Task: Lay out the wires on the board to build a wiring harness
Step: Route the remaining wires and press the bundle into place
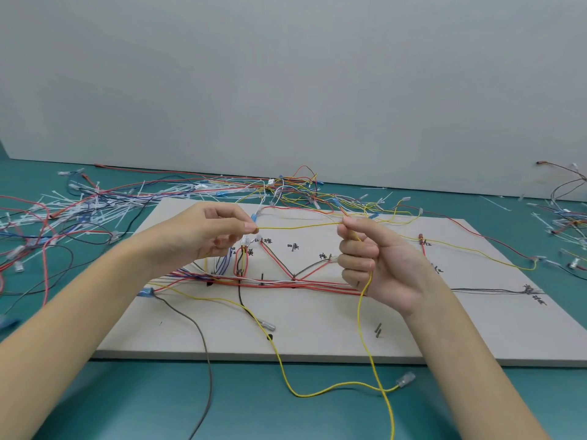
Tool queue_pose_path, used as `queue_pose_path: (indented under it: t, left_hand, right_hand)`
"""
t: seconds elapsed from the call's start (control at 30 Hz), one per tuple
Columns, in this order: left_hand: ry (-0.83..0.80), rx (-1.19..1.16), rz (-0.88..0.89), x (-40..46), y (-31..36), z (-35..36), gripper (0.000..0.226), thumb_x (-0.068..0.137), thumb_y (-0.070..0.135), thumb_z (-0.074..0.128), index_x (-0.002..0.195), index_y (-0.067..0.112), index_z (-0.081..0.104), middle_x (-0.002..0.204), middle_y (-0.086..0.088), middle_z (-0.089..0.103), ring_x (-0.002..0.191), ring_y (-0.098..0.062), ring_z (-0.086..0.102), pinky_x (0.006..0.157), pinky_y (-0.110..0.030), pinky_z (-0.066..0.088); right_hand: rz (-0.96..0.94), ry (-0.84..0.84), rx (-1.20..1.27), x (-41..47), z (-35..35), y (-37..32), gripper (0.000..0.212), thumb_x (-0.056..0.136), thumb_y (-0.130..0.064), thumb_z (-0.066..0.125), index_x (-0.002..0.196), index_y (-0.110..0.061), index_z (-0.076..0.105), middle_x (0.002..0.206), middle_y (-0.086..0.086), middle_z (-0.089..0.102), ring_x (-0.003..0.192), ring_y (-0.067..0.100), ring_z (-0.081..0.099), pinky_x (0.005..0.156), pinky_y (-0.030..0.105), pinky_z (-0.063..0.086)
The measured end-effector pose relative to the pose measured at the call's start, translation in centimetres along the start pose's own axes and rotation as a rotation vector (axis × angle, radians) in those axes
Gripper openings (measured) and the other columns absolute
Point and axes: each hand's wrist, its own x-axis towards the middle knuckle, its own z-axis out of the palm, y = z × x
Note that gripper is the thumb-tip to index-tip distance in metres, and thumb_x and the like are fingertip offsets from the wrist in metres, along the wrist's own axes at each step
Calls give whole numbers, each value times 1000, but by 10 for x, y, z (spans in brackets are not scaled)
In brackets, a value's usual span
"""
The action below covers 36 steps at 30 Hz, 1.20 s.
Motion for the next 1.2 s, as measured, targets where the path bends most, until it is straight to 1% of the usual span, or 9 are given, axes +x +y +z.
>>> queue_pose_path:
  t: [0.1, 0.2, 0.3, 0.43, 0.57, 0.73, 0.87, 1.03, 1.2]
  left_hand:
    - [-13, 39, 14, 0, -1, -1, 20, 66, 30, 85, 78, 19, 73, 64, 4, 51, 55, -9, 42, 52, -13, 40]
    - [-28, 76, 28, 0, -2, 1, 29, 65, 41, 78, 81, 17, 73, 68, 1, 59, 57, -8, 48, 53, -13, 43]
    - [-61, 149, 20, -2, -4, 3, 33, 67, 44, 82, 84, 17, 73, 75, -1, 65, 65, -11, 53, 61, -18, 44]
    - [-89, 182, -7, -4, -3, 4, 26, 73, 40, 80, 83, 18, 73, 78, -3, 66, 71, -12, 56, 75, -31, 40]
    - [-97, 237, -16, -6, 0, 8, 19, 74, 35, 73, 81, 17, 73, 75, -2, 67, 67, -10, 56, 69, -27, 40]
    - [-93, 321, 23, -6, -2, 14, 6, 85, 19, 70, 80, 16, 73, 74, 11, 70, 69, -3, 59, 67, -15, 45]
    - [-72, 406, 88, -5, -5, 20, 11, 83, 14, 73, 74, 19, 75, 72, 2, 70, 65, -6, 57, 63, -14, 44]
    - [27, 698, 144, -4, -13, 32, 11, 84, 19, 73, 78, 29, 73, 74, 15, 67, 70, 1, 56, 67, -17, 45]
    - [96, 880, 313, -4, -21, 52, 10, 88, 18, 68, 92, 25, 75, 86, 10, 59, 77, -3, 54, 75, -25, 44]
  right_hand:
    - [-28, 13, -38, -2, -2, -4, 15, 76, -27, 65, 71, -14, 72, 45, -12, 31, 36, 4, 31, 35, 17, 28]
    - [-49, -3, -38, -6, -5, -7, 17, 78, -26, 63, 69, -14, 71, 44, -12, 30, 36, 4, 30, 35, 17, 28]
    - [-70, 23, -7, -7, -6, -10, 16, 77, -27, 65, 65, -15, 67, 44, -11, 30, 36, 5, 30, 35, 18, 28]
    - [-129, 79, 167, -9, -13, -19, 17, 78, -29, 65, 65, -18, 61, 45, -11, 32, 36, 5, 30, 35, 18, 29]
    - [-190, 75, 295, -10, -18, -23, 12, 81, -28, 63, 78, -16, 64, 52, -12, 41, 39, 5, 35, 36, 16, 32]
    - [-257, 136, 285, -8, -15, -20, 14, 79, -26, 68, 72, -14, 71, 75, -3, 60, 61, 12, 56, 50, 17, 47]
    - [-300, 159, 310, -6, -13, -17, 14, 78, -20, 67, 69, -10, 68, 93, 6, 67, 72, 17, 64, 61, 23, 55]
    - [-300, 195, 312, -3, -12, -15, 27, 89, -18, 56, 64, -10, 59, 92, 9, 70, 65, 19, 63, 67, 29, 57]
    - [-309, 211, 280, 1, -14, -11, 23, 93, -19, 53, 71, -12, 55, 90, 10, 72, 74, 22, 70, 72, 31, 60]
